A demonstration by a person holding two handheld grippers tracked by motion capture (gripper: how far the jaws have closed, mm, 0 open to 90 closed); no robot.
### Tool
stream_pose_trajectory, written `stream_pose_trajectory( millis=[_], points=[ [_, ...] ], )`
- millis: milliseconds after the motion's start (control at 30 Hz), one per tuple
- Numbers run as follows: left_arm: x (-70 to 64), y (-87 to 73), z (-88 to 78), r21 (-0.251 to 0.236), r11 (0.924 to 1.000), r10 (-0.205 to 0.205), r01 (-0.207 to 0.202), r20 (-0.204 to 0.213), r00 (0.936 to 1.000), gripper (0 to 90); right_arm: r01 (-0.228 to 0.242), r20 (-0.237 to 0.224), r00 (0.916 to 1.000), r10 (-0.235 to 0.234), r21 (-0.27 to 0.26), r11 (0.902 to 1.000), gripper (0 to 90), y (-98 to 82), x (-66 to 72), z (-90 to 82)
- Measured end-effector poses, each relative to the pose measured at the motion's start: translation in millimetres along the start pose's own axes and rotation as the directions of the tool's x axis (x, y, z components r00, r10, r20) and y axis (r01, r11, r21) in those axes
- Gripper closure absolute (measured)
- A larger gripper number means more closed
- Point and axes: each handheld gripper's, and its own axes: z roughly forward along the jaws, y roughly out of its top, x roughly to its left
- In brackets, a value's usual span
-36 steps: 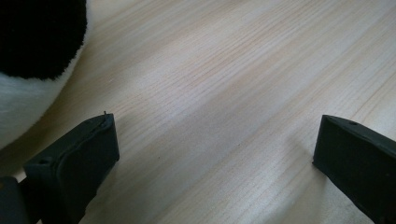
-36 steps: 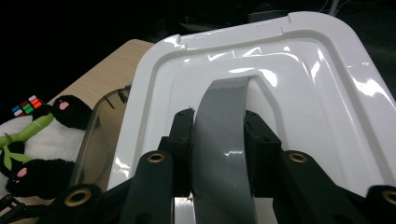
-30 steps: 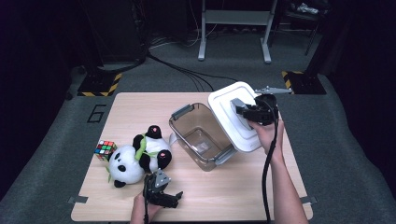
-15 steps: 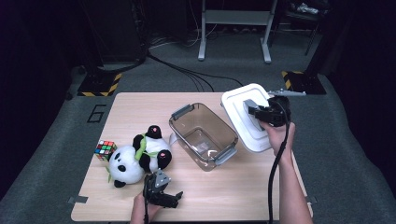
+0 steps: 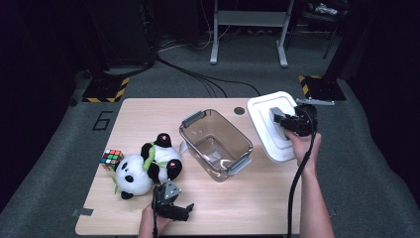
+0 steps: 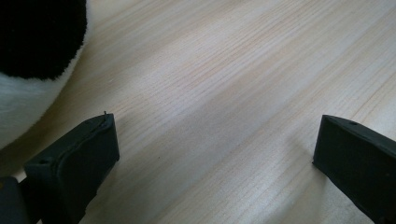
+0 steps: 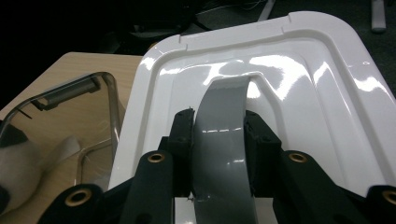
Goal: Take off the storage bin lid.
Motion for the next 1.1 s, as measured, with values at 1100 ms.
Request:
stream_pose_trajectory(
  millis=[1100],
  points=[
    [-0.1,0.0,0.0,0.0,1.0,-0.001,0.001,0.001,1.0,0.0,-0.124,0.102,0.9877,0.118,0.055,0.9908,68.0,-31.7,-34.9,39.6]
  ],
)
